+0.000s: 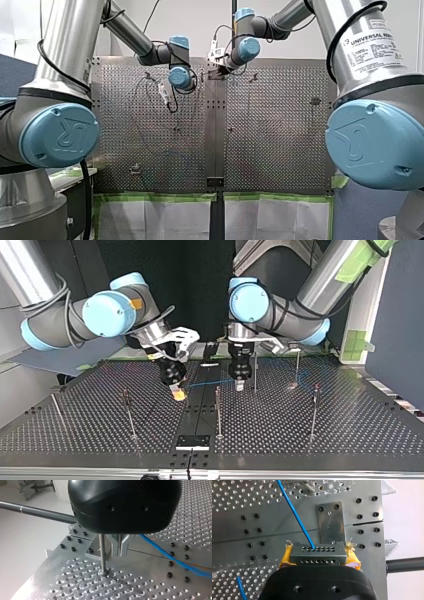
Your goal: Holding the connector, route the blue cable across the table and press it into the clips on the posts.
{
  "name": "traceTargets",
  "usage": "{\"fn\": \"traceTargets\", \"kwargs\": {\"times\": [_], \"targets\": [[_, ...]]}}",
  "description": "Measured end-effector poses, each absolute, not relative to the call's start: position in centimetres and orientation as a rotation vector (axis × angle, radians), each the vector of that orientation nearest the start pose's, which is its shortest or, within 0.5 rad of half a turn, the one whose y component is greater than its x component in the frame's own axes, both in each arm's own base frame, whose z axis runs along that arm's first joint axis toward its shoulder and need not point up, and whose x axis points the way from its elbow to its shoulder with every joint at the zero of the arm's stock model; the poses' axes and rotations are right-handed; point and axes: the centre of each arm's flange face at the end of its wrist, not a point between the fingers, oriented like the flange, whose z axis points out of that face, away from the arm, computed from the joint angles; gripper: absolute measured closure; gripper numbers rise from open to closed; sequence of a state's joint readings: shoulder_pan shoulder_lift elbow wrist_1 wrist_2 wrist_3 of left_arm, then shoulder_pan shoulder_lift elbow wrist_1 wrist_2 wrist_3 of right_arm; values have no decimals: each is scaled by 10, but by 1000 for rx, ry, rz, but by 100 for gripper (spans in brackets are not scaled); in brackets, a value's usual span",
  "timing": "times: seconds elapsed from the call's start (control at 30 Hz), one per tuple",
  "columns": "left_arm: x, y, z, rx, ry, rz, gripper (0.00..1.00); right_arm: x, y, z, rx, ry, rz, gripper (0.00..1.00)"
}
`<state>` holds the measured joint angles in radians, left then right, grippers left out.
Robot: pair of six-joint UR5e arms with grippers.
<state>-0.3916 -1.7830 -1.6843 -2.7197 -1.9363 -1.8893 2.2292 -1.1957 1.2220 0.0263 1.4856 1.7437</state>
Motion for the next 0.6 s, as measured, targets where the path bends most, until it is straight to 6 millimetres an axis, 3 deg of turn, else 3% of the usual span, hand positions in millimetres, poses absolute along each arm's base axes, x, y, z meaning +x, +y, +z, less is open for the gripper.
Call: {"fn": "traceTargets", "kwargs": {"times": [0.3,0.6], "targets": [[499,-297,379,-238,1438,-321,100,501,-428,444,-2318,1258,-2401,100],[520,-290,373,-220,1444,-330,100,493,-439,445,-2298,1267,-2408,100]]}}
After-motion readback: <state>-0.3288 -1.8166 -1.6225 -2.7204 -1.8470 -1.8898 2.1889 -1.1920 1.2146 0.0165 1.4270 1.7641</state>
